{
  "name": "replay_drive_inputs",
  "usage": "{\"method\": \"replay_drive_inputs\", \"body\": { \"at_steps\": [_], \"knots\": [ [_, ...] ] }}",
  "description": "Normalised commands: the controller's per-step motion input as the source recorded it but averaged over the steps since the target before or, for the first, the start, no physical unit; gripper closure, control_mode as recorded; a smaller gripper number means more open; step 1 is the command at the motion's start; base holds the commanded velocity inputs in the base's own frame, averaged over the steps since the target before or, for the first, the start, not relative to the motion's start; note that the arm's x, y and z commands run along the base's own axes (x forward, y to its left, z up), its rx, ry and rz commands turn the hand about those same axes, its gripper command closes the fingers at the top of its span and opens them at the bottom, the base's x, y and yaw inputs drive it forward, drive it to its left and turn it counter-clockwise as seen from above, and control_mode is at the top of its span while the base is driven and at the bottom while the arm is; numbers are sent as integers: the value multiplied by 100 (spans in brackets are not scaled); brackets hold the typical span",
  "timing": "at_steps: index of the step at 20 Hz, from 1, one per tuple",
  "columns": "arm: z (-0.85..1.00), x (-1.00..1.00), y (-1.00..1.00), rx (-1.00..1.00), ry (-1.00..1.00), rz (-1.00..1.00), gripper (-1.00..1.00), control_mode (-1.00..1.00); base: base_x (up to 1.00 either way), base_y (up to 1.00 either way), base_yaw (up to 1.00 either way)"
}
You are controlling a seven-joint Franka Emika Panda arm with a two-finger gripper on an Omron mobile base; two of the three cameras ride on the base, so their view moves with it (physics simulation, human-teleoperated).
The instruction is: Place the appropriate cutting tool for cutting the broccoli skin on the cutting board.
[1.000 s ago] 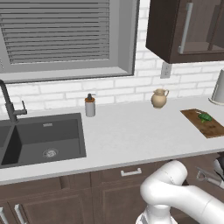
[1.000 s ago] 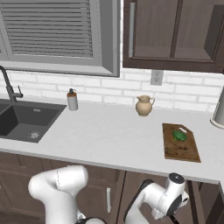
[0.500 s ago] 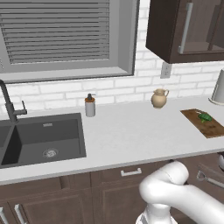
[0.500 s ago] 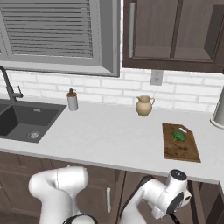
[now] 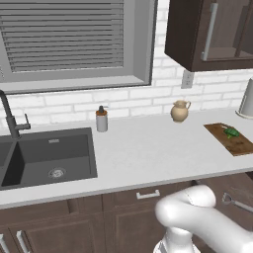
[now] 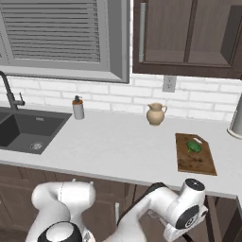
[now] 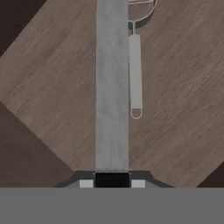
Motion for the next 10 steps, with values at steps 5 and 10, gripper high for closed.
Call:
{"method": "replay_drive_inputs", "body": {
  "at_steps": [5,10],
  "knots": [
    [44,-71,34,0,6,16,100,-100,0,0,0],
    [88,-46,22,0,0,11,100,-100,0,0,0]
  ]
}}
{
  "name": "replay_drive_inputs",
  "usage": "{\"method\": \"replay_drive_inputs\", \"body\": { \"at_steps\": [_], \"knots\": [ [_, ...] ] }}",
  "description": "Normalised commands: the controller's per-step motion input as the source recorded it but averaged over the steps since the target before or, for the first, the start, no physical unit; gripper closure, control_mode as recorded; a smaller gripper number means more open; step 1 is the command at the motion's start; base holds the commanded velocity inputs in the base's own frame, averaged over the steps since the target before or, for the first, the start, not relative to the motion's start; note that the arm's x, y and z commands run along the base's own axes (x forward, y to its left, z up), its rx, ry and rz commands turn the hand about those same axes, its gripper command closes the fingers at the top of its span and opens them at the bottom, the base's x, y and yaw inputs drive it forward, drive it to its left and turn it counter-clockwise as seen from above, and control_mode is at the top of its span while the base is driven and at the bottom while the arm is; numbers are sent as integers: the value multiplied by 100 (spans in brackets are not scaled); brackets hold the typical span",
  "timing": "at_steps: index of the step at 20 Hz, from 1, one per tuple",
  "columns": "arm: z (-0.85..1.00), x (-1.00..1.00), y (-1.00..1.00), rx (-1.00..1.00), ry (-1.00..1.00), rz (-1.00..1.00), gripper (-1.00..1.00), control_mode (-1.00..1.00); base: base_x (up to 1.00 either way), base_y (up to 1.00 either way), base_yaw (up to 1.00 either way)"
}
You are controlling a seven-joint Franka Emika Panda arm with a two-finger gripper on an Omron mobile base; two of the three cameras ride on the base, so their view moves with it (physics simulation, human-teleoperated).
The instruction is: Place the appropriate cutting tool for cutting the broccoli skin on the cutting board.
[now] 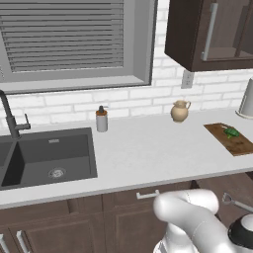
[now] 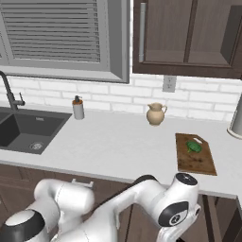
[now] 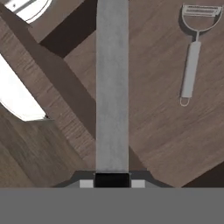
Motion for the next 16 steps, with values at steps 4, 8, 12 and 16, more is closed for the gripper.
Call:
{"method": "replay_drive_inputs", "body": {
  "at_steps": [4,8,12,16],
  "knots": [
    [97,-24,10,0,0,7,100,-100,0,0,0],
    [93,-4,0,0,0,2,100,-100,0,0,0],
    [57,7,-24,0,-2,0,100,-100,0,0,0],
    [48,41,-28,2,-3,0,100,-100,0,0,0]
  ]
}}
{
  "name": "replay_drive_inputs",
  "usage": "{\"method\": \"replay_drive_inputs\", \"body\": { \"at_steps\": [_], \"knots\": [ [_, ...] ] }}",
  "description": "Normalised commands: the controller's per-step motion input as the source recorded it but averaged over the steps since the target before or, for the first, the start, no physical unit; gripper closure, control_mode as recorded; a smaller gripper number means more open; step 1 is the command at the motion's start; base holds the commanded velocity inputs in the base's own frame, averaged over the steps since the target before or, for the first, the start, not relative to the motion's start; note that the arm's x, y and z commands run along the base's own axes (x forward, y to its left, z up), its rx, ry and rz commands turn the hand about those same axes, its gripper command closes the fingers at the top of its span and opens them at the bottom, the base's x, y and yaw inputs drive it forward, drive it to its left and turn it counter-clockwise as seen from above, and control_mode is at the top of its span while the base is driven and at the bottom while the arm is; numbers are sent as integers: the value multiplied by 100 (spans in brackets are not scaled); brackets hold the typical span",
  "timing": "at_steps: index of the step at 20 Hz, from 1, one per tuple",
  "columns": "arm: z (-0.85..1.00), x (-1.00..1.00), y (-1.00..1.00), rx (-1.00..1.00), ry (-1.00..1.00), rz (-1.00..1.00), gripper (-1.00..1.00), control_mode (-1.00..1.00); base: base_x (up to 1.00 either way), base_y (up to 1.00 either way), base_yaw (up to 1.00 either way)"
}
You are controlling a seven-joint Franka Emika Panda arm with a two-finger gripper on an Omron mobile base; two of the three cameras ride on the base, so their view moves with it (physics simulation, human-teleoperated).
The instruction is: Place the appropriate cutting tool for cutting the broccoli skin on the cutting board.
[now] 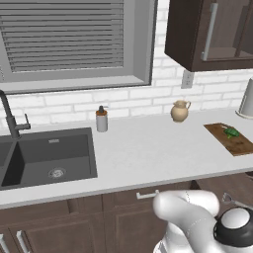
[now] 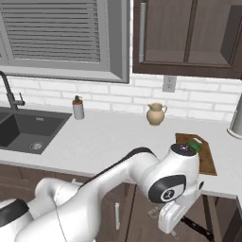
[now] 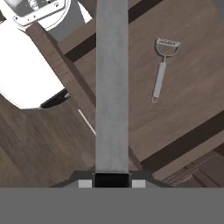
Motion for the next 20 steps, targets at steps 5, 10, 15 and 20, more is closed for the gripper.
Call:
{"method": "replay_drive_inputs", "body": {
  "at_steps": [5,10,15,20],
  "knots": [
    [49,72,-27,7,0,0,100,-100,0,0,0],
    [46,87,-25,7,0,0,100,-100,0,0,0],
    [5,81,-30,5,0,0,100,-100,0,0,0],
    [-8,89,-37,3,0,0,100,-100,0,0,0]
  ]
}}
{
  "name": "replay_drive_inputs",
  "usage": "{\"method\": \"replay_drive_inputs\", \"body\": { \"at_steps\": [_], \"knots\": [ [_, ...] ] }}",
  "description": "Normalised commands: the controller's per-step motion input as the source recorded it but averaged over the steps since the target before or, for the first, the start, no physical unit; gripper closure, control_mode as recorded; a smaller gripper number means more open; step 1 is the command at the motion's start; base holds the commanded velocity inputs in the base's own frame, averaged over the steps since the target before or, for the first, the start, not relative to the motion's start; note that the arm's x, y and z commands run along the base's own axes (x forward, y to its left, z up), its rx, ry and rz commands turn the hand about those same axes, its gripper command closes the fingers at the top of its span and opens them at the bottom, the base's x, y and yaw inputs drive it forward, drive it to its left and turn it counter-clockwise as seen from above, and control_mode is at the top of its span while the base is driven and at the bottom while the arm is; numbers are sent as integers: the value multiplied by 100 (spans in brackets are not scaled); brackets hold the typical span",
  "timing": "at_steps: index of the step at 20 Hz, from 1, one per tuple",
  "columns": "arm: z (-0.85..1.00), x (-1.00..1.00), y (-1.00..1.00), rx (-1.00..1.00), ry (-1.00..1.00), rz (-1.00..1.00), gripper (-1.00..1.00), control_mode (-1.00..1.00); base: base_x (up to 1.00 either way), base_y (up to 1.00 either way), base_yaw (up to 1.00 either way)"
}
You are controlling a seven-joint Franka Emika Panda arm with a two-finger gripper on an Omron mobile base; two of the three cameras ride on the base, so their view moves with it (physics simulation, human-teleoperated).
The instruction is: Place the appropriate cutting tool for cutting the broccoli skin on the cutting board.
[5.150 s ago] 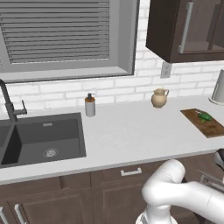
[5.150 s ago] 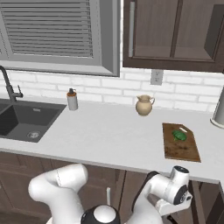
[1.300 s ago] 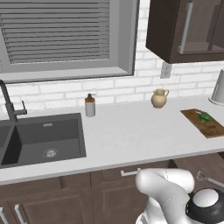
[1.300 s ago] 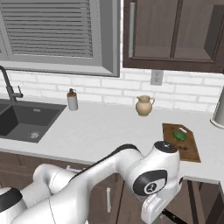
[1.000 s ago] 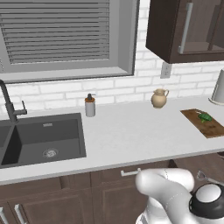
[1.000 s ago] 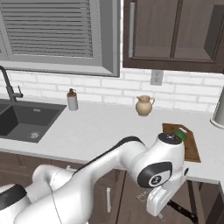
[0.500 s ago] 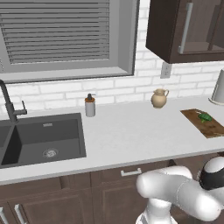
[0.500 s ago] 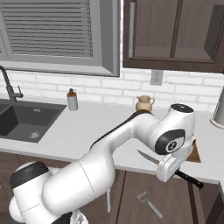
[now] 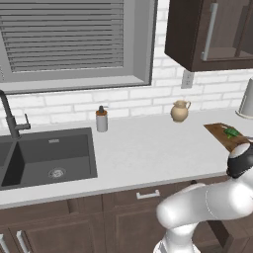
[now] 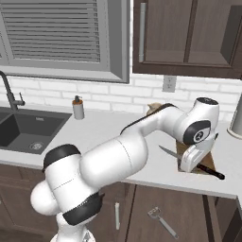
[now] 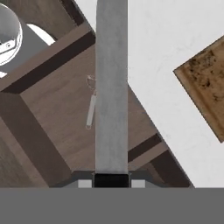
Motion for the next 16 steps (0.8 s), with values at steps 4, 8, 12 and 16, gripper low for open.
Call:
{"method": "replay_drive_inputs", "body": {
  "at_steps": [4,8,12,16],
  "knots": [
    [-26,95,-32,0,0,0,100,-100,0,0,0],
    [-44,88,-27,0,0,0,100,-100,0,0,0],
    [-44,85,-32,0,0,0,100,-100,0,0,0],
    [-16,80,-35,1,0,0,100,-100,0,0,0]
  ]
}}
